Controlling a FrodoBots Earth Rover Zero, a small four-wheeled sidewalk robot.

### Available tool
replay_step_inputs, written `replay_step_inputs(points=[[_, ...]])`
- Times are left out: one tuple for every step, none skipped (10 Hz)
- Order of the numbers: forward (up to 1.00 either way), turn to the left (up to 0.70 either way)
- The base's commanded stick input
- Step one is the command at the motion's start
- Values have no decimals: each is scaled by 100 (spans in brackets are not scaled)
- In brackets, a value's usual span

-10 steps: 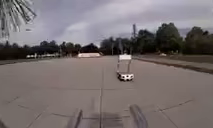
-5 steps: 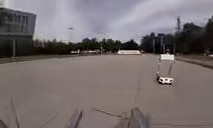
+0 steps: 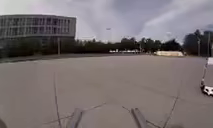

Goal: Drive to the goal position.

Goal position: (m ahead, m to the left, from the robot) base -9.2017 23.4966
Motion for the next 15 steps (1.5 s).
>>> replay_step_inputs(points=[[0,45],[0,45],[0,45],[0,45],[0,45],[0,45],[0,45],[0,45],[0,45],[0,45],[0,45],[0,45],[0,45],[0,45],[0,45]])
